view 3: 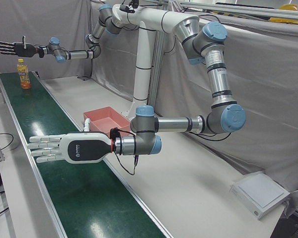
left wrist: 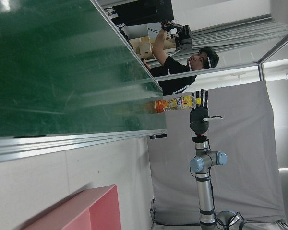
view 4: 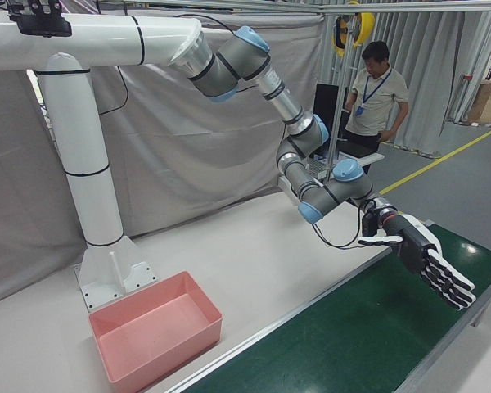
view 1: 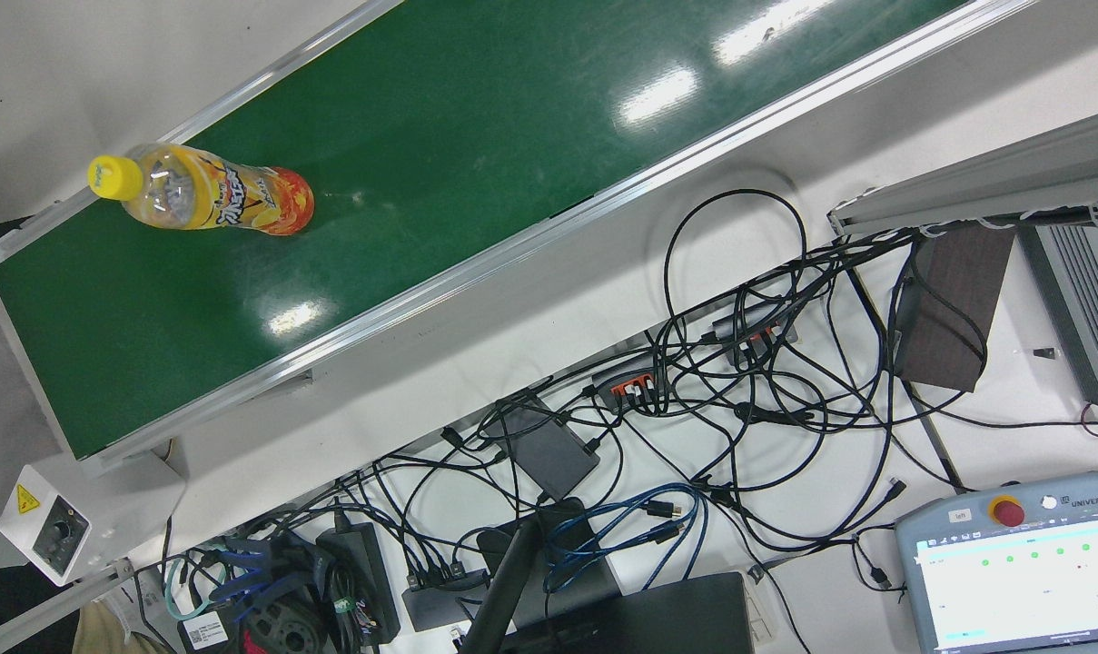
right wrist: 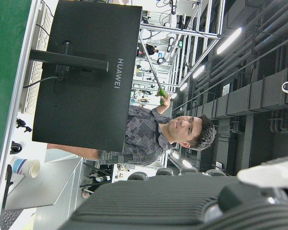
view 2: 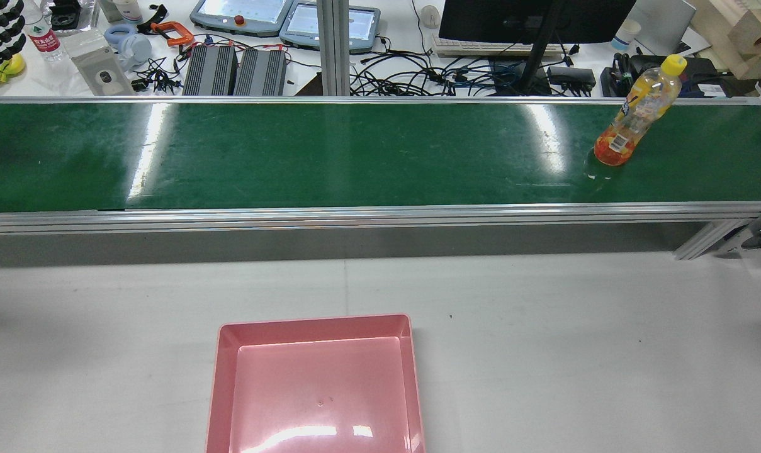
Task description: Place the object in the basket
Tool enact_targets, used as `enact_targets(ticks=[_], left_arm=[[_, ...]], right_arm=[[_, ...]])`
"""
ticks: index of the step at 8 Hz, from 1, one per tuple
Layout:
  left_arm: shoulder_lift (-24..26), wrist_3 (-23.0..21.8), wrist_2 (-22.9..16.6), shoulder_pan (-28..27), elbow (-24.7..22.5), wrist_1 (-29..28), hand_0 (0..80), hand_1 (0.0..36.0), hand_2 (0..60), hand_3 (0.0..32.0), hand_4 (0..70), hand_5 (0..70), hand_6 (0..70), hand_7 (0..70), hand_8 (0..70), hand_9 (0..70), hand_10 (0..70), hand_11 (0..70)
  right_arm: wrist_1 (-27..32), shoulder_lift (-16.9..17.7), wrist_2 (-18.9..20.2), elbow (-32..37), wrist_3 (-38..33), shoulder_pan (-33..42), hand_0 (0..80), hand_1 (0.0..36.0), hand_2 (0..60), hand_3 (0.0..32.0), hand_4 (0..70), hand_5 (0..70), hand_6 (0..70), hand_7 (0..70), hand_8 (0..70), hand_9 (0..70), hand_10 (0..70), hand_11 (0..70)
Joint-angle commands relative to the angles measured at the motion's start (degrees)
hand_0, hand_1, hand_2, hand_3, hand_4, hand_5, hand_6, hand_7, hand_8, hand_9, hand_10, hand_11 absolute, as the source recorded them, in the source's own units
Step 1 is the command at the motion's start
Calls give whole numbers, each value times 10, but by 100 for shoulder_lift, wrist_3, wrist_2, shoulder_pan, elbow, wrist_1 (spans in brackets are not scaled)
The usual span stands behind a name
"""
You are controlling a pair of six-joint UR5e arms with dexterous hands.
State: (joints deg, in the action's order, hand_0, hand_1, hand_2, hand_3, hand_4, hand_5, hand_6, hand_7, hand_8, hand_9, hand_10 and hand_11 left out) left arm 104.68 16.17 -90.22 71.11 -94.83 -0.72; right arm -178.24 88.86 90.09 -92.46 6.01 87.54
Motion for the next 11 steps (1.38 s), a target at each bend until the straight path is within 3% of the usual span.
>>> enact_targets(ticks=[1,11], left_arm=[[-1,0,-4,-1,-26,1,579,85,0,0,0,0,0,0,0,0,0,0],[253,-26,66,-106,17,220,583,91,0,0,0,1,0,0,0,0,0,0]], right_arm=[[0,0,0,0,-3,0,0,0,0,0,0,0,0,0,0,0,0,0],[0,0,0,0,-3,0,0,0,0,0,0,0,0,0,0,0,0,0]])
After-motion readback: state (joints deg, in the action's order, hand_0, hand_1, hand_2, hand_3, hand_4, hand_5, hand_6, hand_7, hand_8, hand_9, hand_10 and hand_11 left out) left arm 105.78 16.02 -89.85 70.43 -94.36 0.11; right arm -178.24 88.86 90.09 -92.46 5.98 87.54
